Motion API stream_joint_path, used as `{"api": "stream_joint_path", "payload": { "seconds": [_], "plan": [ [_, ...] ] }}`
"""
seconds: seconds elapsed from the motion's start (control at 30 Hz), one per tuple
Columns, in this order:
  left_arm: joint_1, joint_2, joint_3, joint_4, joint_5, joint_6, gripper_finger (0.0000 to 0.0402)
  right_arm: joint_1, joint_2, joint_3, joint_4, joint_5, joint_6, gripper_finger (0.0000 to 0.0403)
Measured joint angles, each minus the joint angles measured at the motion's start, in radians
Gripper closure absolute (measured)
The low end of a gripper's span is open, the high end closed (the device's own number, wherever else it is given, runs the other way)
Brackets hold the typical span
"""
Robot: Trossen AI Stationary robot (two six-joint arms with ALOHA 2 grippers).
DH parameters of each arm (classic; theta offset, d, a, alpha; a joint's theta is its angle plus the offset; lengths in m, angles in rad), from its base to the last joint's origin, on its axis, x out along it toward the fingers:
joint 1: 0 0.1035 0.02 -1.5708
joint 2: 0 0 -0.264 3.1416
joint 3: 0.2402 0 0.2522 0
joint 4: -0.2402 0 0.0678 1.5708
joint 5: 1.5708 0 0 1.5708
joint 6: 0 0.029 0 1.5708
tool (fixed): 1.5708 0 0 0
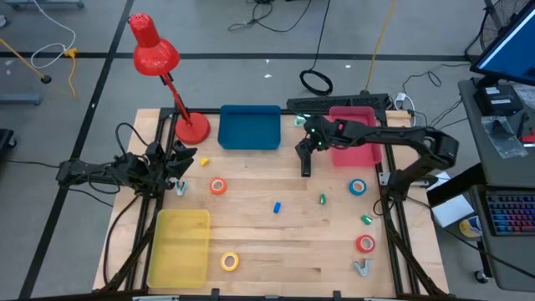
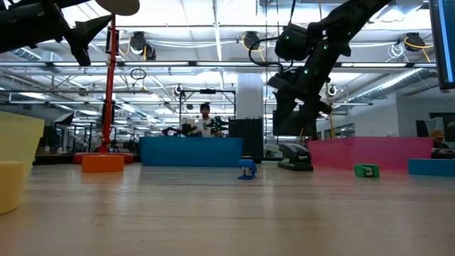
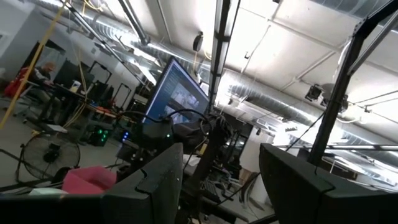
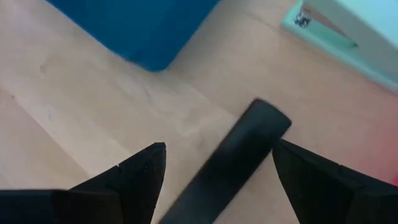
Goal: Pick and place Stapler, Stapler remover, tape
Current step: Put the black stapler into the yellow bin
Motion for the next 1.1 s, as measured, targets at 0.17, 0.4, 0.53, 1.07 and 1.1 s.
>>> {"api": "stream_joint_path", "payload": {
  "seconds": [0.17,0.4,0.53,1.07,1.1],
  "plan": [
    [0.0,0.0,0.0,0.0,0.0,0.0,0.019,-0.023,0.007,0.0,0.002,0.002,-0.001,0.0121],
    [0.0,0.0,0.0,0.0,-0.001,0.029,0.019,-0.058,0.007,0.0,-0.001,0.001,0.021,0.0121],
    [0.0,0.0,0.0,0.0,-0.001,0.047,0.019,-0.061,0.007,-0.009,0.0,0.001,0.025,0.0121],
    [0.0,0.0,0.0,0.0,-0.08,0.053,0.019,-0.054,0.007,-0.101,0.159,0.0,0.08,0.0122],
    [0.0,0.0,0.0,0.0,-0.094,0.053,0.019,-0.054,0.007,-0.101,0.161,0.0,0.08,0.0122]
  ]
}}
